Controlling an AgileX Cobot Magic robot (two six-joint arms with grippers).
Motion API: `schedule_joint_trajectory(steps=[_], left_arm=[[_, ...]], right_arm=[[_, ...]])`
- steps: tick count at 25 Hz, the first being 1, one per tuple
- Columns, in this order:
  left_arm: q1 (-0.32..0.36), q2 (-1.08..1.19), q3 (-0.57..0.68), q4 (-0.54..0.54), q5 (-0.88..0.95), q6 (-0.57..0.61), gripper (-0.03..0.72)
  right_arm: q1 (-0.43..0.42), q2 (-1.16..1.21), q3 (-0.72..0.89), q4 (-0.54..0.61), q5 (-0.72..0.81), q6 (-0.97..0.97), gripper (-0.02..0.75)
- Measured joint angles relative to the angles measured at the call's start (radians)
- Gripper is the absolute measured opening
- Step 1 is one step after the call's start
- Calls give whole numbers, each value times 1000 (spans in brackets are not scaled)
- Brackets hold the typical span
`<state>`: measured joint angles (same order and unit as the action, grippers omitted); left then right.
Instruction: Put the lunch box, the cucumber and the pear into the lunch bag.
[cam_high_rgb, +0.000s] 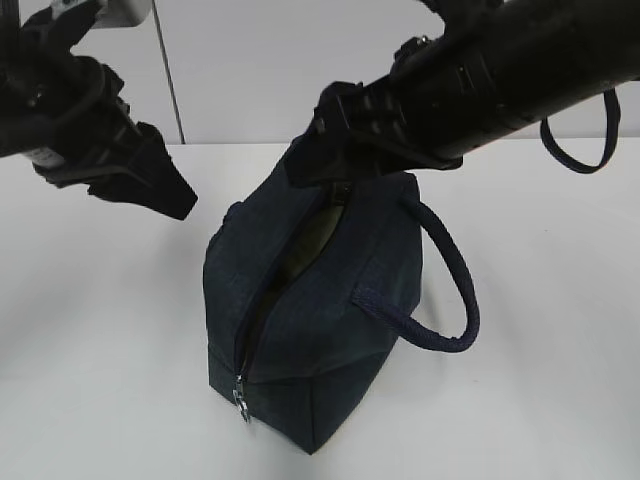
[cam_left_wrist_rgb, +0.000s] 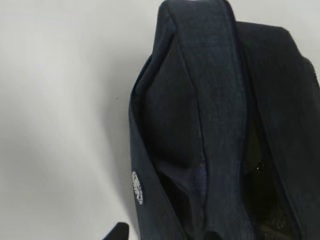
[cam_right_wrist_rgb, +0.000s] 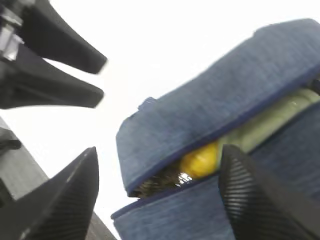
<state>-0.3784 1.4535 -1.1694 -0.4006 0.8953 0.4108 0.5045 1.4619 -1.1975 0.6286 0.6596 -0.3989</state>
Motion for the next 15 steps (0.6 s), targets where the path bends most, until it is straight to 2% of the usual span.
schedule_joint_trajectory(steps=[2,5,9,11,15], left_arm=[[0,-37,67,-41,-48,40,278],[0,-103,152,-93,-113,107,278],[0,-193,260,-168,-207,215,278],[0,-238,305,-209,-243,280,278],[0,-303,390,-298,-296,417,278]], right_arm=[[0,-10,0,58,-3,-58,570],[0,-28,12,85,12,-117,570],[18,-100,109,133,4,-219,570],[45,-156,208,209,-28,-342,568],[154,-254,397,433,-192,-635,536]])
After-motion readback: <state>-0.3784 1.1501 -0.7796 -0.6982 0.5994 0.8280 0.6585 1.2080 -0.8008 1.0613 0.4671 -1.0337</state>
